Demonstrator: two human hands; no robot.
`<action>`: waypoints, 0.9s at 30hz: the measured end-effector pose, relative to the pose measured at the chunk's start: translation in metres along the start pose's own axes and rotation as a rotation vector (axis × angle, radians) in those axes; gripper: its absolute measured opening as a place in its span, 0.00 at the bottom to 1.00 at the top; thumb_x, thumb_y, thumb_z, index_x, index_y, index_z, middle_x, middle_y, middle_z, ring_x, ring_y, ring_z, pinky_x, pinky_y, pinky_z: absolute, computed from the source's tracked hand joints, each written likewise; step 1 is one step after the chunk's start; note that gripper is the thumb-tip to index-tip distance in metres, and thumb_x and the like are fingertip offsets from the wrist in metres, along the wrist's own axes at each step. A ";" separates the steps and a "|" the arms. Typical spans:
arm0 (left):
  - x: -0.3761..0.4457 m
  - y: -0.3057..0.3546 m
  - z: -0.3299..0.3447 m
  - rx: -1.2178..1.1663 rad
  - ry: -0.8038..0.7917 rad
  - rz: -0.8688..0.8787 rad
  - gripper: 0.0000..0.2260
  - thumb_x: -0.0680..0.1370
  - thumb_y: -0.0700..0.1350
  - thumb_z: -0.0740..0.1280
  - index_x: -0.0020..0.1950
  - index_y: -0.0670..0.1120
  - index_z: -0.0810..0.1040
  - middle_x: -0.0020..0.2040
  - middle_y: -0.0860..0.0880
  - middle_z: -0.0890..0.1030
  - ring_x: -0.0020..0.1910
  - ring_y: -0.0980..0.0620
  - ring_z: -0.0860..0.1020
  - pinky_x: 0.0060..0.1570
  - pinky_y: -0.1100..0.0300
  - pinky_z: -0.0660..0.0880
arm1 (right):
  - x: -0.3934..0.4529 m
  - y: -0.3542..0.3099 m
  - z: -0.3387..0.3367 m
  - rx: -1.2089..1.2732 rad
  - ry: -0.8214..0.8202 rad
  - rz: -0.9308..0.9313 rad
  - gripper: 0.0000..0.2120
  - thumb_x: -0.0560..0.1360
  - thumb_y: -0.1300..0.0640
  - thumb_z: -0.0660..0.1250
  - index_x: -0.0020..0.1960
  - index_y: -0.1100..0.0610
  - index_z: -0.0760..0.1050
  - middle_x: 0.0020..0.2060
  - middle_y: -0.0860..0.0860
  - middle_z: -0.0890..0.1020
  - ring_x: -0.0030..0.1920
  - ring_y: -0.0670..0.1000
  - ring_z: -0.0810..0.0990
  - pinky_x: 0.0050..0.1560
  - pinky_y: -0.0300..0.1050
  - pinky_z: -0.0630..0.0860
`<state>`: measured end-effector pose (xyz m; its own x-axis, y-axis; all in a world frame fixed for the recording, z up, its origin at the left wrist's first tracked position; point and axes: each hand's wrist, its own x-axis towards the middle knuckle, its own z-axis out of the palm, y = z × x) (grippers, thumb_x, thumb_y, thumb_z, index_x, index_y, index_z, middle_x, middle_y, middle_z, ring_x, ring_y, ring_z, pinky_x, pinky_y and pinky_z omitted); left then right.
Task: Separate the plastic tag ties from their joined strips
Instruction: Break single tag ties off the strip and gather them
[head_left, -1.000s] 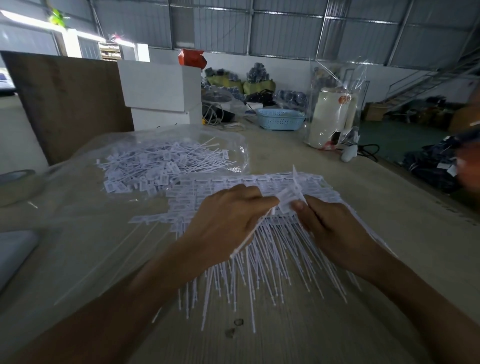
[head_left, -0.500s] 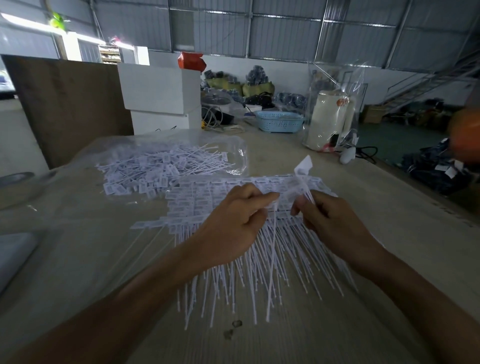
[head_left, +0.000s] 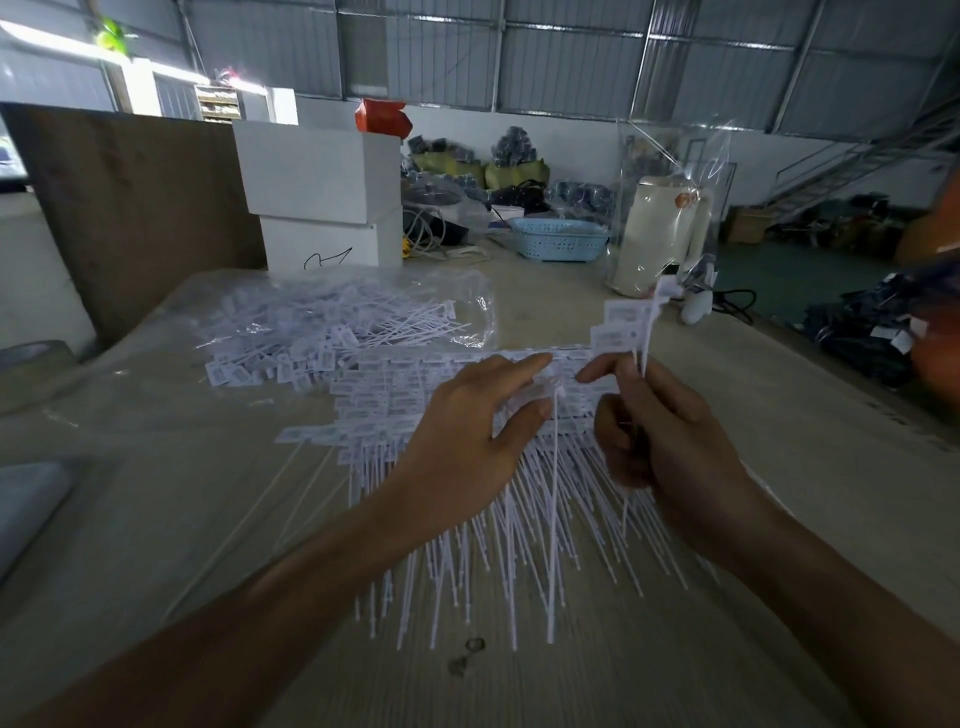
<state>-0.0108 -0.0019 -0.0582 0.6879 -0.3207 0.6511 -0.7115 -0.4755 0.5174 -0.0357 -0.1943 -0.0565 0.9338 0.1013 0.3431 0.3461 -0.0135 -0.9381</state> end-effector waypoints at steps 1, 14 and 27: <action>0.000 0.000 -0.001 -0.006 0.014 0.005 0.17 0.81 0.46 0.65 0.70 0.46 0.75 0.50 0.56 0.78 0.53 0.58 0.76 0.52 0.73 0.67 | 0.000 -0.001 0.000 0.028 0.021 -0.024 0.14 0.83 0.48 0.56 0.55 0.54 0.77 0.30 0.51 0.62 0.27 0.49 0.57 0.26 0.41 0.59; -0.001 -0.003 -0.004 0.153 -0.039 -0.035 0.18 0.82 0.51 0.62 0.72 0.56 0.73 0.47 0.56 0.79 0.47 0.56 0.77 0.49 0.57 0.75 | -0.004 0.010 0.009 -0.110 -0.011 -0.058 0.10 0.82 0.48 0.59 0.55 0.52 0.76 0.31 0.53 0.72 0.27 0.52 0.68 0.27 0.43 0.68; 0.004 -0.009 -0.010 0.096 -0.119 -0.161 0.18 0.82 0.43 0.60 0.72 0.49 0.73 0.47 0.60 0.68 0.58 0.54 0.71 0.56 0.63 0.69 | -0.006 0.001 0.008 0.111 0.107 -0.216 0.08 0.83 0.54 0.58 0.52 0.52 0.76 0.37 0.55 0.76 0.32 0.53 0.74 0.31 0.45 0.74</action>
<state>-0.0030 0.0093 -0.0554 0.8079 -0.3259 0.4910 -0.5777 -0.6025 0.5507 -0.0421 -0.1865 -0.0597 0.8456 -0.0162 0.5336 0.5321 0.1065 -0.8400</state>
